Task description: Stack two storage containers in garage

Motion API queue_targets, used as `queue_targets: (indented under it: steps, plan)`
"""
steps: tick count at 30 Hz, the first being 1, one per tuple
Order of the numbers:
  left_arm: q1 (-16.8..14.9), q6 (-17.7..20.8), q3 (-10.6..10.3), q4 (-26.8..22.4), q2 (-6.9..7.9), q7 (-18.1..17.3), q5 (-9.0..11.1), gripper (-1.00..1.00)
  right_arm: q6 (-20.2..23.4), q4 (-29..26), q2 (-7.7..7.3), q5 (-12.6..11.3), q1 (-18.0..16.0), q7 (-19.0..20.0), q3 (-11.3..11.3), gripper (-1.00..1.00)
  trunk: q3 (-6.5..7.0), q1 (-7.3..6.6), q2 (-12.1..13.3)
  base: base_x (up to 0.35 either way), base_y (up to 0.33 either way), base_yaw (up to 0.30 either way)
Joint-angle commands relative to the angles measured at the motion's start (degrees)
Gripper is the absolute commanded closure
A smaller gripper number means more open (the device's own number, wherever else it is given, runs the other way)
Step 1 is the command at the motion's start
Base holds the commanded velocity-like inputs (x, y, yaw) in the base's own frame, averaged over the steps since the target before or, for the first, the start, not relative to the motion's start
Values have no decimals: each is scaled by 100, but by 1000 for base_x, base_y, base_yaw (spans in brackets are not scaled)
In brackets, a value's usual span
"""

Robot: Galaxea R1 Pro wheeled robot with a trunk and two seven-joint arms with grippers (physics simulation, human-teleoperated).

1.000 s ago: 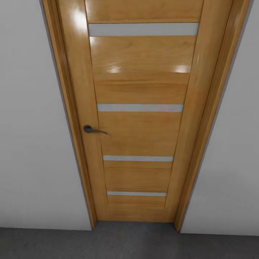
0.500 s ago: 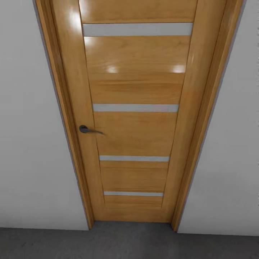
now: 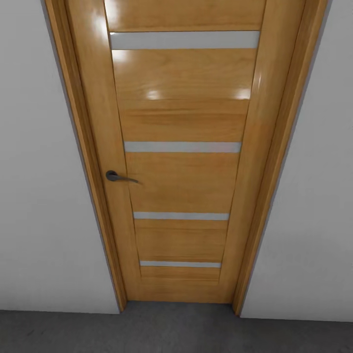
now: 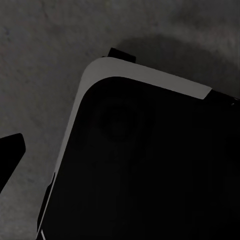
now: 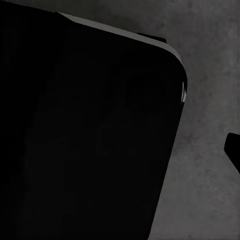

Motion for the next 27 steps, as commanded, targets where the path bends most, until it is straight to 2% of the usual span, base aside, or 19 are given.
queue_targets:
  steps: [1,14,18,24,25,27]
  plan:
    - [1,-3,22,-6,-2,4,8,-100,-20,3,0,10,-1,-5,41,-100,-4,0,-2,0,-1,0]
    - [1,-3,22,-6,-4,4,7,-100,-6,-82,18,22,-1,28,5,-100,-4,0,-2,0,0,0]
    - [1,-3,15,-6,-4,4,7,-100,174,-1219,57,-28,-1,34,-14,-100,-4,0,-2,0,0,0]
    - [1,-3,19,-6,-4,4,3,-100,916,-3031,88,-55,-7,42,-13,-100,-4,0,-2,0,0,0]
    - [1,-3,19,-6,-4,4,4,-100,975,-3202,102,-53,-11,42,-13,-100,-4,0,-2,0,0,0]
    - [1,-3,21,-6,-4,4,6,-100,1175,-3693,208,-31,-62,37,-8,-100,-4,0,-2,0,0,0]
